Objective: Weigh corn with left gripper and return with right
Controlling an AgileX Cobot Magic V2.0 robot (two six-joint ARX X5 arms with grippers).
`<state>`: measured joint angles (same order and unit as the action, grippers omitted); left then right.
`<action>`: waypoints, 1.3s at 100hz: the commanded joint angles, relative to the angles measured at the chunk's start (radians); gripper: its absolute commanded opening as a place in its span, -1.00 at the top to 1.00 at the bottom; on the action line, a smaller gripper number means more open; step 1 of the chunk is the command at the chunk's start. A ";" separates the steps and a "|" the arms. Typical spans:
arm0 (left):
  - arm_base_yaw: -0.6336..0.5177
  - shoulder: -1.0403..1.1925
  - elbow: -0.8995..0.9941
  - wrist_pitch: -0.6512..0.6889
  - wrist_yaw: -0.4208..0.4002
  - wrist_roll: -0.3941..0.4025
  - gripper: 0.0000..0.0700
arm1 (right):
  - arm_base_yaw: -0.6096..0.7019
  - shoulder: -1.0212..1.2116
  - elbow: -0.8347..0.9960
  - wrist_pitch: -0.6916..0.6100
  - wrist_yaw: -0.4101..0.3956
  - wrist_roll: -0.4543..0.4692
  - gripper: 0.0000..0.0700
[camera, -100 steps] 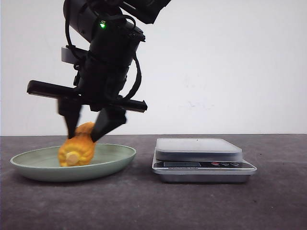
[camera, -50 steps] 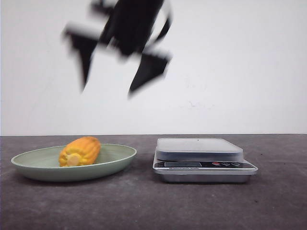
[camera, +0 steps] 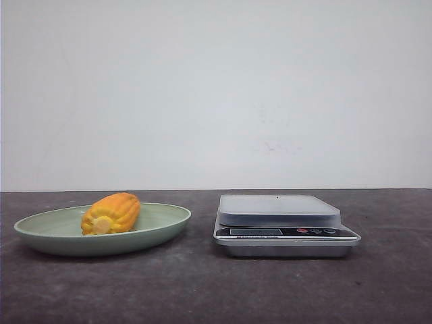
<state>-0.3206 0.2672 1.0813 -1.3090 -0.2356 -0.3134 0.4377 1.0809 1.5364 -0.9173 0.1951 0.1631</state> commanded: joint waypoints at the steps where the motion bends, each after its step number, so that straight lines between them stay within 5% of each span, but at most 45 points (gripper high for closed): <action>1: 0.000 0.002 0.010 0.036 0.010 0.005 -0.45 | -0.017 -0.063 0.012 -0.055 -0.001 -0.026 -0.34; 48: 0.000 0.003 -0.080 0.223 0.096 -0.003 -0.45 | -0.036 -0.605 -0.270 -0.222 0.011 0.144 -0.47; 80: 0.000 0.004 -0.135 0.286 0.114 -0.005 -0.43 | -0.036 -0.906 -0.588 -0.211 -0.037 0.130 -0.45; 87: 0.000 0.004 -0.135 0.292 0.114 -0.004 -0.04 | -0.036 -0.937 -0.612 -0.192 -0.037 0.129 -0.11; 95: 0.000 0.003 -0.135 0.292 0.114 0.010 1.00 | -0.037 -0.951 -0.619 -0.175 -0.035 0.125 0.98; 130: 0.000 0.003 -0.134 0.286 0.114 0.013 0.95 | -0.036 -0.952 -0.619 -0.116 -0.037 0.124 0.97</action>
<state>-0.3206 0.2672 0.9363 -1.0279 -0.1246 -0.3130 0.3981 0.1303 0.9096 -1.0428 0.1570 0.2855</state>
